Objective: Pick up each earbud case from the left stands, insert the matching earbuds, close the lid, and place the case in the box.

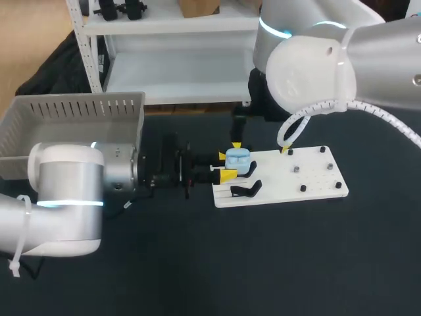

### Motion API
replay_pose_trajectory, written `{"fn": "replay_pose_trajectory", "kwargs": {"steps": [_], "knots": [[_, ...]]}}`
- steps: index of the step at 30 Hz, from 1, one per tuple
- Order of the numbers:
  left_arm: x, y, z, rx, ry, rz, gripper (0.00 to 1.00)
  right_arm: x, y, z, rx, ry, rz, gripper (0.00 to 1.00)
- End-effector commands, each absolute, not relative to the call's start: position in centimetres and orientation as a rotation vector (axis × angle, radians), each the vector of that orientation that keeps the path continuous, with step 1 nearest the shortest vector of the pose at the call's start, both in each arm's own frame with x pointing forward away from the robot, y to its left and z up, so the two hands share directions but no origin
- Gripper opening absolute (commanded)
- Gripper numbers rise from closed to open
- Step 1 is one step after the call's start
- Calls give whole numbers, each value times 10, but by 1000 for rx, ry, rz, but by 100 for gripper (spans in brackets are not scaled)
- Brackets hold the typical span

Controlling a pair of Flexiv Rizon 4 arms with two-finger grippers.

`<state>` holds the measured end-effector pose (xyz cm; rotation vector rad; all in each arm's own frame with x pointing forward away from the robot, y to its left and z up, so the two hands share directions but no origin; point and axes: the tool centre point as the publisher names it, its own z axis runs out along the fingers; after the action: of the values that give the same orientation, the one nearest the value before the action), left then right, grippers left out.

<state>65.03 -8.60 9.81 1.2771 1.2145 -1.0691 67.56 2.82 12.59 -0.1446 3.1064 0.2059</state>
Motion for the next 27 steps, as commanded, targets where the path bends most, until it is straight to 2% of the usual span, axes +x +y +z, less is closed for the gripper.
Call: {"fn": "replay_pose_trajectory", "kwargs": {"steps": [1,15,27], "knots": [[650,-86,98,1275,1216,-1065,0,666,25,130,-144,3099,214,100],[650,-86,98,1275,1216,-1065,0,662,12,167,-124,2967,300,100],[656,-72,103,1255,1232,-1030,0,647,-24,205,-47,2771,407,100]]}}
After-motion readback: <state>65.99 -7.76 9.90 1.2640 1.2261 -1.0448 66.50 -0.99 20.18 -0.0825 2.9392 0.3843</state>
